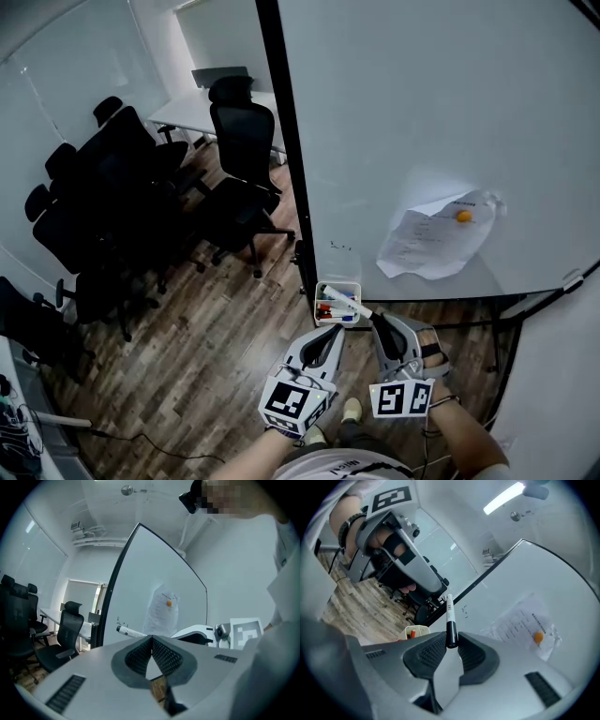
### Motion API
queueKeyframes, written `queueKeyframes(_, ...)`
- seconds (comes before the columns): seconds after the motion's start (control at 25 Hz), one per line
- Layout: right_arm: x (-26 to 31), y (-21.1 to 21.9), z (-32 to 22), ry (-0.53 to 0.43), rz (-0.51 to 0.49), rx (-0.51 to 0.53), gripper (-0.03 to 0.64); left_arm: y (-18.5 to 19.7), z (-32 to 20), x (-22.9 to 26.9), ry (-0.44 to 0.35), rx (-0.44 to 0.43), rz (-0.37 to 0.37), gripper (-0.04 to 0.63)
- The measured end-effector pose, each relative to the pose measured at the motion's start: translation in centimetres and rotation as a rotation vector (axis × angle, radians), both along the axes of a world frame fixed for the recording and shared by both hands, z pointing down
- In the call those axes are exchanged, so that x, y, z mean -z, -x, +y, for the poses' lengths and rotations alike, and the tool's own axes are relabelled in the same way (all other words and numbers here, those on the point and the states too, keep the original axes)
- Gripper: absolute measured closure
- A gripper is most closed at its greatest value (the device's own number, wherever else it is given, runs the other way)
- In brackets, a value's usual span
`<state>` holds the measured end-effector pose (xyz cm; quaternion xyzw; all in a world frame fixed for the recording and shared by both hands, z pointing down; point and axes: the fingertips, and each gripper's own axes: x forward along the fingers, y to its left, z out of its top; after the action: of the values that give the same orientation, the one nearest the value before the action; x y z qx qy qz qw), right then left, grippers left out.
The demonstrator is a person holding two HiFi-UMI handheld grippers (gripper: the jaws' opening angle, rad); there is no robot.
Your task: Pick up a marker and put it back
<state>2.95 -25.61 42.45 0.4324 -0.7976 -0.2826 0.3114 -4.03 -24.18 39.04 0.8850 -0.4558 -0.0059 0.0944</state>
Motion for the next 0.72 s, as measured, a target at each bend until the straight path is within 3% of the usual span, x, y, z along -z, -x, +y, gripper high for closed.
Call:
queueKeyframes(0.32, 6.0, 0.3, 1.2, -0.031, -0.112, -0.003, 0.534, -0.8, 1.2, 5.1, -0.109, -0.032, 0.001, 0.583)
queueKeyframes(0.72, 10.5, 1.5, 2.2, -0.025, -0.199, 0.010, 0.534, -0.4, 2.4, 8.6, -0.144, -0.046, -0.002, 0.583)
